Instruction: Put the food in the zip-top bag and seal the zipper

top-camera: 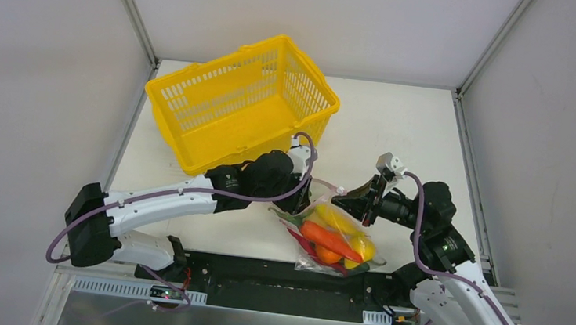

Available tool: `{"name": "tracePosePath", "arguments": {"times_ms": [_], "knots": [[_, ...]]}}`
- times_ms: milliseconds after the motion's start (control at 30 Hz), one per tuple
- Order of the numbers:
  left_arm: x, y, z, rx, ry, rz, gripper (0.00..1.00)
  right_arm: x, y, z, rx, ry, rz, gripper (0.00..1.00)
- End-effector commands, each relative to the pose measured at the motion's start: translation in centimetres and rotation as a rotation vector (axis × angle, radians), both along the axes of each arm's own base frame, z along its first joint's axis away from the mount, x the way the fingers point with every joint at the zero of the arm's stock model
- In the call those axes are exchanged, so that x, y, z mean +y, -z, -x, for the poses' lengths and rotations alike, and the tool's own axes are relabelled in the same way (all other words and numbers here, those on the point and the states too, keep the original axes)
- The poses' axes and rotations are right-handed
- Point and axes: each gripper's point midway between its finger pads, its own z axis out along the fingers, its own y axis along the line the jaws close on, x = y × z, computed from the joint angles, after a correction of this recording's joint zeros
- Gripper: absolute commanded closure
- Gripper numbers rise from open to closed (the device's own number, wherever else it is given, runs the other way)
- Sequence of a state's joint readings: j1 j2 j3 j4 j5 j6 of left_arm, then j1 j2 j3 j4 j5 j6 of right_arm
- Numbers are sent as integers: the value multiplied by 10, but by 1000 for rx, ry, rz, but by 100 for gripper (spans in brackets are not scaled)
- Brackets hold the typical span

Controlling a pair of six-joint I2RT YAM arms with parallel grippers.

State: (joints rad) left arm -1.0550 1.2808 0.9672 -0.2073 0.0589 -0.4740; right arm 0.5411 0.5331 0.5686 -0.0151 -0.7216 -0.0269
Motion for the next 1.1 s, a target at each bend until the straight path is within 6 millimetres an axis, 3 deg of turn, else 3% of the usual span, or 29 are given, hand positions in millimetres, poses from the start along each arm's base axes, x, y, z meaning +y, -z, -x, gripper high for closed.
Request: {"name": "tracePosePath", "arguments": {"times_ms": [0,100,367,600,733,867,1067], "knots": [[8,-45,-3,-94,-28,89,55,-3,-39,1,-120,12,-51,100],[16,-53,1,-109,-23,95,39,-1,-40,7,-120,-26,-46,100],[36,-61,4,-132,-57,85,34,0,-36,16,-99,-72,-38,100],[52,-106,17,-220,12,121,26,1,-37,17,-96,-86,-33,100],[57,-131,14,-295,28,71,24,2,-37,17,-91,-91,-34,100],[42,-154,15,-355,97,93,21,2,-40,19,-92,-110,-26,100],[-7,-180,27,-471,305,170,20,4,-47,24,-88,-152,-9,100]]}}
